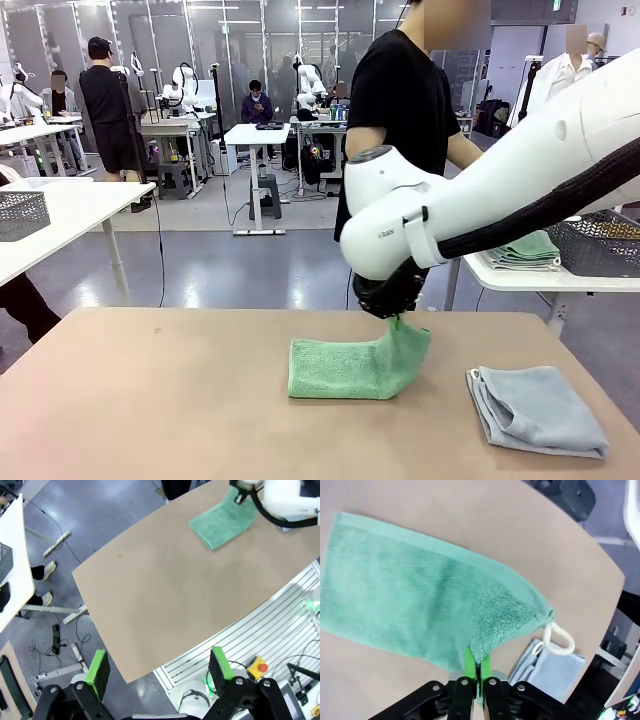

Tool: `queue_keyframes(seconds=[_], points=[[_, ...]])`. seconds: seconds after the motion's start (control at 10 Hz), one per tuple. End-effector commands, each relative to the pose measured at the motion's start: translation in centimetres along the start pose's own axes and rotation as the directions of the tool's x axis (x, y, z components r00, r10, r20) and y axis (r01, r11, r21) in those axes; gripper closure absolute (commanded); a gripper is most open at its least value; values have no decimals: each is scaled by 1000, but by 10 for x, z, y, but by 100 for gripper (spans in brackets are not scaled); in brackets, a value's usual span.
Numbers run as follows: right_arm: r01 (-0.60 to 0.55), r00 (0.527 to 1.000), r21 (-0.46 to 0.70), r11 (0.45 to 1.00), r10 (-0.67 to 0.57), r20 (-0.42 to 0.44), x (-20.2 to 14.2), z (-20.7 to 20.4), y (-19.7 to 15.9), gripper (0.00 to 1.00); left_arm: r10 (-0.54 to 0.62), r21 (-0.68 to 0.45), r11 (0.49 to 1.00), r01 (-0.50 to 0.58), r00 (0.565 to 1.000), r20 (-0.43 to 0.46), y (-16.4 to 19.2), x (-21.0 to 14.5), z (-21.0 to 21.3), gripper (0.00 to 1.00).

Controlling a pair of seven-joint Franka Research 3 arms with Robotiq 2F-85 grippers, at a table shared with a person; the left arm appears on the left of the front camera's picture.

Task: Fold the towels and place them in the basket.
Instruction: When a person lays out a Towel with hook on the table, fold it in half twice.

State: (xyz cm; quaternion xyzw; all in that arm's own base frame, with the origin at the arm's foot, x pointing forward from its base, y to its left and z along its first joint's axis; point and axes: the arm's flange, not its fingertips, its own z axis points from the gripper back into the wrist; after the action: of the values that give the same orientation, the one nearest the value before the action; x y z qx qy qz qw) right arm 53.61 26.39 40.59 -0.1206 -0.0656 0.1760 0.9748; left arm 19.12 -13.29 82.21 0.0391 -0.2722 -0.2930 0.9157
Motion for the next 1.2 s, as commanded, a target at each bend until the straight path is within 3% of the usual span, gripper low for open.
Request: queue_keyframes(seconds=[0.0,0.5,1.0,1.1], points=[[14,1000,20,1000,-15,13,18,11,18,100,-3,5,1000,3,1000,0,0,1,3,0],[20,999,174,985,-15,-29,51,5,94,100,-3,5,1000,3,1000,0,0,1,3,0],[47,995,180,983,-31,-94,80,-20,132,100,-3,5,1000,3,1000,0,0,1,3,0],[55,994,188,981,-35,-108,82,-27,133,70,-3,5,1000,3,1000,0,0,1,3,0]])
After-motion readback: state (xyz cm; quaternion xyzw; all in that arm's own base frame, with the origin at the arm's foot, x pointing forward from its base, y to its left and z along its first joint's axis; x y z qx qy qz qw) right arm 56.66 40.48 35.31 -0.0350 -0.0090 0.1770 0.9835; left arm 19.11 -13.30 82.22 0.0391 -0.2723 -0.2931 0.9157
